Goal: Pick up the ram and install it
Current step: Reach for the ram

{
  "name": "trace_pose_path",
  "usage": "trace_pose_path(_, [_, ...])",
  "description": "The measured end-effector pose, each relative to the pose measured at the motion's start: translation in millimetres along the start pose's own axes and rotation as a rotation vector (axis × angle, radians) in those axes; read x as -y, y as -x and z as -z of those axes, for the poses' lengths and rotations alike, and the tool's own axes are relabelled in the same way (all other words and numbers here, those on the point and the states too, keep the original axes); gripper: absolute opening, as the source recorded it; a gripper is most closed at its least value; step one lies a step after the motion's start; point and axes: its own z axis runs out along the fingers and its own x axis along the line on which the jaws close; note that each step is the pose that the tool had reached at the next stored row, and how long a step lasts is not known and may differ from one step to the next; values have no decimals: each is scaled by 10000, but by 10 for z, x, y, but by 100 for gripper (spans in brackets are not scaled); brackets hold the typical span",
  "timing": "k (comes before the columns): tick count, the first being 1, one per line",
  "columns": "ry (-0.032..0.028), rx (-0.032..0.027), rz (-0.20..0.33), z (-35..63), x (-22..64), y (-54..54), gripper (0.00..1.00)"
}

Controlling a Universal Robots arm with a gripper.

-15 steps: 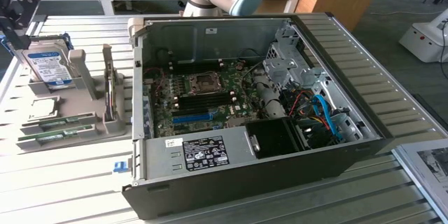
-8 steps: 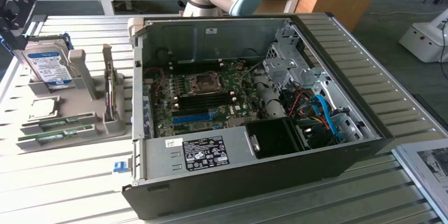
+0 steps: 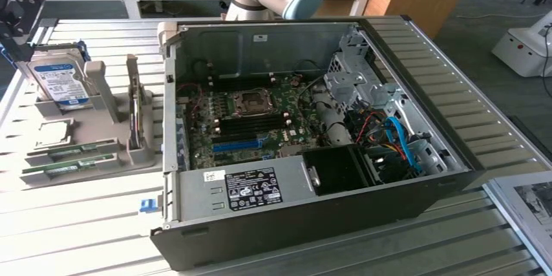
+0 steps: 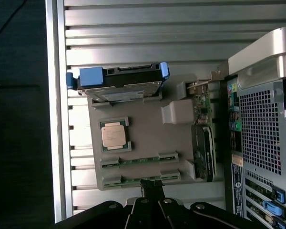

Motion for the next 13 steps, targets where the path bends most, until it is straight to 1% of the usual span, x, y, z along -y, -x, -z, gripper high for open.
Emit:
trace_pose_path(4, [3, -5, 145, 0, 0, 0, 10])
trace_pose_path(10, [12, -21, 601, -1, 0, 0, 10])
trace_pose_path(13, [13, -22, 627, -1, 0, 0, 10])
